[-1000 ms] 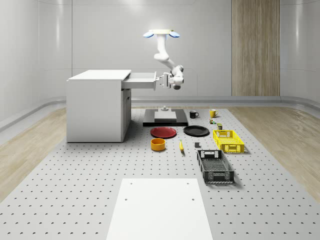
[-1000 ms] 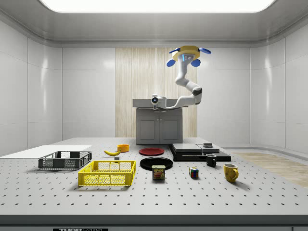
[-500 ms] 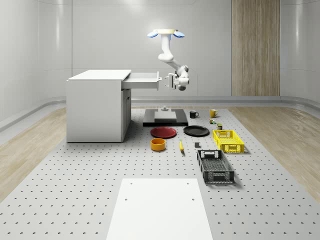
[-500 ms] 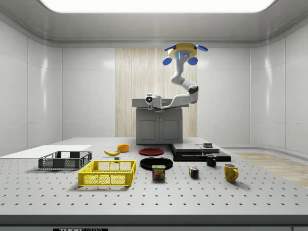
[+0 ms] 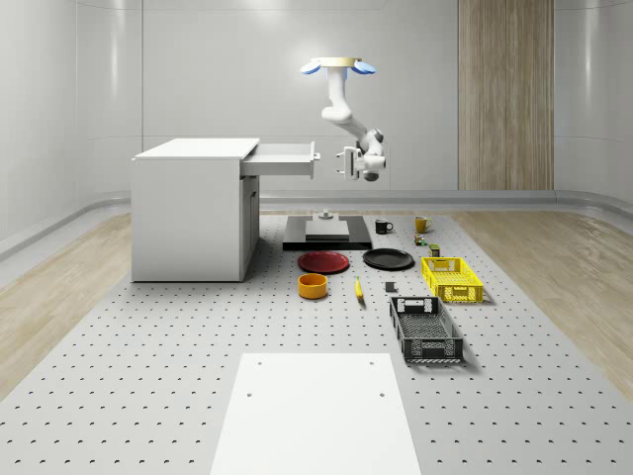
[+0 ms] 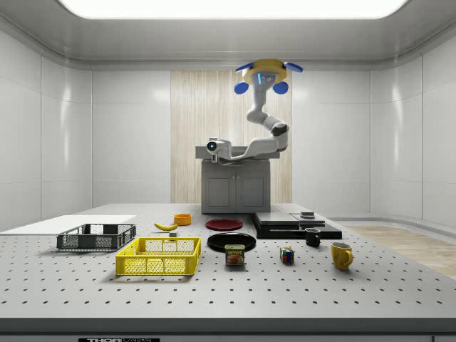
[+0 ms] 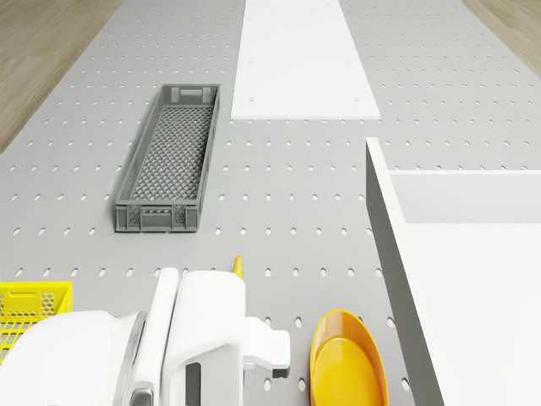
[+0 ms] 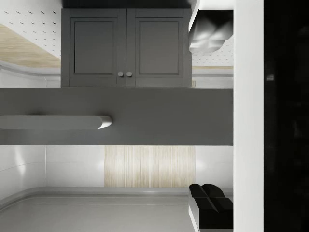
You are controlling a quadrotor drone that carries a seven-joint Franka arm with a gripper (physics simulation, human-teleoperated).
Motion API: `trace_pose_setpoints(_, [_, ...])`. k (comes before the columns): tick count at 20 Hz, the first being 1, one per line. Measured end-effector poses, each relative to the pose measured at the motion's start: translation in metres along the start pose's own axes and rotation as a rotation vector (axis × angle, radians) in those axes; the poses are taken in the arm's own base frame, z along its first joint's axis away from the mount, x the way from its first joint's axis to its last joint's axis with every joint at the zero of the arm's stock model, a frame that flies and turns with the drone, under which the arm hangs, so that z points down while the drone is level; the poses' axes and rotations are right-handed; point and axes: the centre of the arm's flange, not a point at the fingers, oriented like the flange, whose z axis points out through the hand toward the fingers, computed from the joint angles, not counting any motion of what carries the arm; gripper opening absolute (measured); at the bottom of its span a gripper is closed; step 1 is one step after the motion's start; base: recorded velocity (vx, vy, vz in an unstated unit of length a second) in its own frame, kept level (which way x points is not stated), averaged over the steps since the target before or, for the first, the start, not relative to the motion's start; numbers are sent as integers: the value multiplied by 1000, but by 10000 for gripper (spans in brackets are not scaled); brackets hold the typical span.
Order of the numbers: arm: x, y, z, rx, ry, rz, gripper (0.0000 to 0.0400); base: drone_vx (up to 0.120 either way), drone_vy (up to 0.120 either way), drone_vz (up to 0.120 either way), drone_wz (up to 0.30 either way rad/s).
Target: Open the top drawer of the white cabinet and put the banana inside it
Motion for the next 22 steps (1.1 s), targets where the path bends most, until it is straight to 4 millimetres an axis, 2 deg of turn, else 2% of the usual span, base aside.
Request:
trace_pose_setpoints(4, [44,43,22,429,-435,-10,400,120,120,0,0])
trace_pose_setpoints(9, [68,66,57,743,-748,-12,400,120,120,0,0])
trace_pose_setpoints(13, [74,72,73,862,-864,-12,400,120,120,0,0])
trace_pose_setpoints(15, [75,73,77,897,-897,-11,400,120,20,-20,0])
trace_pose_setpoints(22, [77,75,85,955,-951,-10,400,120,0,-120,0])
